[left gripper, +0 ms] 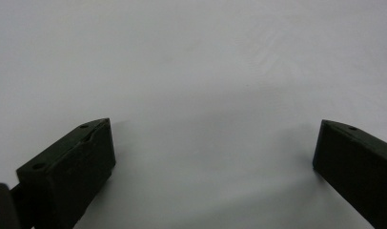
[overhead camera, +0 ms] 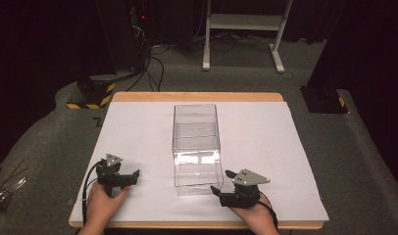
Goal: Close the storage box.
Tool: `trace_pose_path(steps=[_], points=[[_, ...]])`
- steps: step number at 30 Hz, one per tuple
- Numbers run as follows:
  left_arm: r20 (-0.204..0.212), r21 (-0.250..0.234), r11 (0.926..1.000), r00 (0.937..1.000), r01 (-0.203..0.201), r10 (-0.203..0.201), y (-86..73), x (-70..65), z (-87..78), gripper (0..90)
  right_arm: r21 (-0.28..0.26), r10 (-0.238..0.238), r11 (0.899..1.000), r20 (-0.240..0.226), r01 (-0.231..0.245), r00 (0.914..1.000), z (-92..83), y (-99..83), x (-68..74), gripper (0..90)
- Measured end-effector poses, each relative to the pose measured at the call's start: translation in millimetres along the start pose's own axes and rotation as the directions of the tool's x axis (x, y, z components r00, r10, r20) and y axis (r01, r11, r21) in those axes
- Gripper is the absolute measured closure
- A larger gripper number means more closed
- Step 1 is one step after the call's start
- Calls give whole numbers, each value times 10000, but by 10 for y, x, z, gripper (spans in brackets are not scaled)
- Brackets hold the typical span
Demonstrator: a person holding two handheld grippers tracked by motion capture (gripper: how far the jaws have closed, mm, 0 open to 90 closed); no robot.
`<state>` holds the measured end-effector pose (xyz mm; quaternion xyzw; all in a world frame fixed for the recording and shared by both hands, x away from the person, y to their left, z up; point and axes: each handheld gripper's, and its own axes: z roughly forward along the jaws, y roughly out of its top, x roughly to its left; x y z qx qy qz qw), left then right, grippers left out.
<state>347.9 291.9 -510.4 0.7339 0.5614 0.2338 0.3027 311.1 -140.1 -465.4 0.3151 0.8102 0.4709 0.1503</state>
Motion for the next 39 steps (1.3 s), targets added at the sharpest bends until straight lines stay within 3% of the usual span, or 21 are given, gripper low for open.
trace_pose_path(steps=[21,24,39], points=[[6,1,10000,10000,6,-6,0,1,0,6,94,13,10000,328,-16,9995,84,25,-5,193],[5,3,10000,10000,3,-3,0,1,0,6,61,213,9997,385,-216,9990,88,31,-18,191],[2,-1,10000,10000,0,0,0,0,0,6,-26,302,9995,642,-301,9975,167,91,-59,152]])
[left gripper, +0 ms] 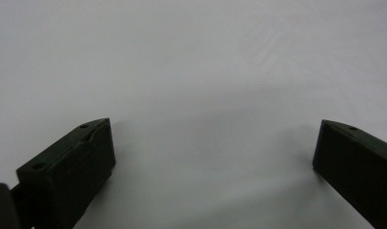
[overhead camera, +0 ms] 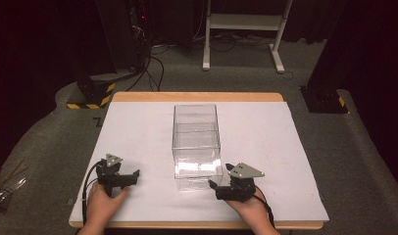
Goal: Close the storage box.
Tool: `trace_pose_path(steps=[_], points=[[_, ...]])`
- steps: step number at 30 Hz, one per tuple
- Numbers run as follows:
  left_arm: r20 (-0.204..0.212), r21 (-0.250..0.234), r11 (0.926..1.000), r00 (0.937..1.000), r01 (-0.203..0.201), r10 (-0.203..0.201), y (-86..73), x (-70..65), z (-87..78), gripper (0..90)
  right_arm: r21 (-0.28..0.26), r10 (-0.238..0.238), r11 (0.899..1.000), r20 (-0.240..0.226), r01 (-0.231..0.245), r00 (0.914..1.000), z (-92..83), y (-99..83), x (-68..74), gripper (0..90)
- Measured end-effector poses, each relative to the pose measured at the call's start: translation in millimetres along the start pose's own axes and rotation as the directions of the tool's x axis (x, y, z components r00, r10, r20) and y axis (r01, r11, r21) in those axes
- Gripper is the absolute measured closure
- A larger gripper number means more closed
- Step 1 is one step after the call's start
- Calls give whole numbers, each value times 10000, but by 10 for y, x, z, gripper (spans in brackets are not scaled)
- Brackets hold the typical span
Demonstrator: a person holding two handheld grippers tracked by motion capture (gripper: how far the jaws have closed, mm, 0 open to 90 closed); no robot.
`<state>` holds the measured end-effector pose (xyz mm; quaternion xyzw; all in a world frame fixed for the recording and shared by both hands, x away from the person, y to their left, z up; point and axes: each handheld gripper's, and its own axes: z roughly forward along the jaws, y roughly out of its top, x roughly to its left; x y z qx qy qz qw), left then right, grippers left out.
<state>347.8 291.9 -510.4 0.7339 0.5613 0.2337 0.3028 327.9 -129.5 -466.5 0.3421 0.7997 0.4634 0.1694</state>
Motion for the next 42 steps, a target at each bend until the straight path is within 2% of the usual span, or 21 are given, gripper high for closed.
trace_pose_path(steps=[16,29,42], points=[[-1,-3,10000,10000,3,-3,0,0,0,6,-44,230,9997,153,-229,9996,107,63,-43,151],[1,1,10000,10000,2,-2,0,0,0,6,-50,229,9997,216,-228,9995,184,92,-72,147],[2,-1,10000,10000,4,-4,0,0,0,5,12,370,9993,465,-371,9982,288,138,-148,147]])
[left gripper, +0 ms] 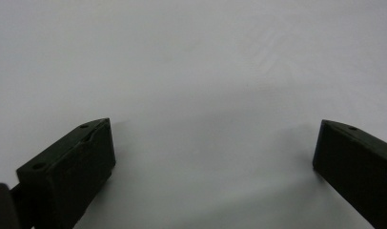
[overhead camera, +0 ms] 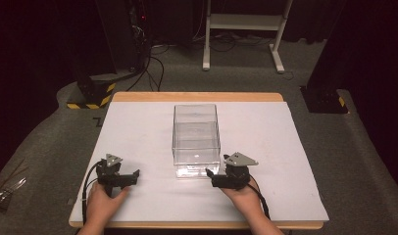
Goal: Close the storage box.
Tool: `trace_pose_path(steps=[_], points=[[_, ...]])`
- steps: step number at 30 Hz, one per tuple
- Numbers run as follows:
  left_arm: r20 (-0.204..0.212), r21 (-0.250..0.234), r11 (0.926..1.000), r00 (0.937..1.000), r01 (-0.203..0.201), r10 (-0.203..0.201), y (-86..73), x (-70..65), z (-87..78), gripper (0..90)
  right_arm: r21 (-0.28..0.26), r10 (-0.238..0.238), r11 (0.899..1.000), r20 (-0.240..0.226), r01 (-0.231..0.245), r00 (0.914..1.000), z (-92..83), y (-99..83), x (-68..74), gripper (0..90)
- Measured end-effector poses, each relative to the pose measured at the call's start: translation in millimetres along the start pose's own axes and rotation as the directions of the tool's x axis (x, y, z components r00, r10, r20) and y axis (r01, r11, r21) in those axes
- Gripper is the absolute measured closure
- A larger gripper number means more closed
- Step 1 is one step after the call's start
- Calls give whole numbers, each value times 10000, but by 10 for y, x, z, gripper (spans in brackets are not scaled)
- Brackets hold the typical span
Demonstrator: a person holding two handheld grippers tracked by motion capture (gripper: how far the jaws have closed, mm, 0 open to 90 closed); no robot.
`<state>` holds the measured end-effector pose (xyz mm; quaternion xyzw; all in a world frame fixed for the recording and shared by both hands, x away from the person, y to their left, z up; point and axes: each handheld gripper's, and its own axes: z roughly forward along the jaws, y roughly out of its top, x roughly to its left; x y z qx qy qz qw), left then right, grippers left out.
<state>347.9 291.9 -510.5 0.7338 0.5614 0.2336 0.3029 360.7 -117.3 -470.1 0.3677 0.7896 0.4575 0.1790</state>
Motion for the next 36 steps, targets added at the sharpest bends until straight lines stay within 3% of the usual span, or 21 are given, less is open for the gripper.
trace_pose_path(steps=[36], points=[[-7,-3,10000,10000,2,-2,-1,-1,-1,6,-67,522,9986,575,-519,9970,320,182,-220,148]])
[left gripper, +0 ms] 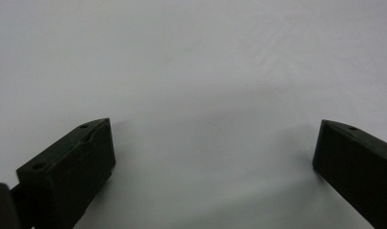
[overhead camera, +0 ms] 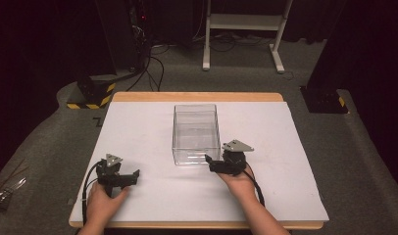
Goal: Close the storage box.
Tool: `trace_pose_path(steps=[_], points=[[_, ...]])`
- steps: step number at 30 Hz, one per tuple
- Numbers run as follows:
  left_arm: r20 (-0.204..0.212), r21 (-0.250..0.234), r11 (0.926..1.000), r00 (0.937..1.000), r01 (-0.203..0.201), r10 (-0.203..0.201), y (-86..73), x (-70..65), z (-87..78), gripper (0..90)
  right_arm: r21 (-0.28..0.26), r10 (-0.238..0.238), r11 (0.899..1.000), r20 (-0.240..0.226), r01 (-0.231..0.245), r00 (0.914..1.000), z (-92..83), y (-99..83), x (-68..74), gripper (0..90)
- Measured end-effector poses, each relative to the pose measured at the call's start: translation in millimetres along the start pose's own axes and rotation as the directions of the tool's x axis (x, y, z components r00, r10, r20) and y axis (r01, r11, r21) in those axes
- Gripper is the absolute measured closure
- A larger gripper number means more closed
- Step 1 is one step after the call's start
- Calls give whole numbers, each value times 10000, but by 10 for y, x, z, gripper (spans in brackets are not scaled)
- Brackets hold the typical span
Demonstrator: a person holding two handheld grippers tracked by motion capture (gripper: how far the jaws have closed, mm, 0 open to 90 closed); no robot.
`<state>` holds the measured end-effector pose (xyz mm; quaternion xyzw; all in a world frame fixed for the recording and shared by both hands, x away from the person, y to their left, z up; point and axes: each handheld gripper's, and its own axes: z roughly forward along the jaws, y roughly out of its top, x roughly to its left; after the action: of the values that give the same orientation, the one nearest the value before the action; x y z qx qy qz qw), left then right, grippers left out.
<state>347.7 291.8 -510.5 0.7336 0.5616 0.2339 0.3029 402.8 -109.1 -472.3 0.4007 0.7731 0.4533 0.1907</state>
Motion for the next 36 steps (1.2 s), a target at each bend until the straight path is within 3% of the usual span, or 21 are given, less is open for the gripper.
trace_pose_path(steps=[21,36], points=[[-2,-3,10000,10000,-13,13,0,1,0,6,7,351,9994,394,-351,9986,168,35,-84,153],[0,1,10000,10000,0,0,0,0,0,6,85,416,9991,279,-419,9987,153,44,-79,178]])
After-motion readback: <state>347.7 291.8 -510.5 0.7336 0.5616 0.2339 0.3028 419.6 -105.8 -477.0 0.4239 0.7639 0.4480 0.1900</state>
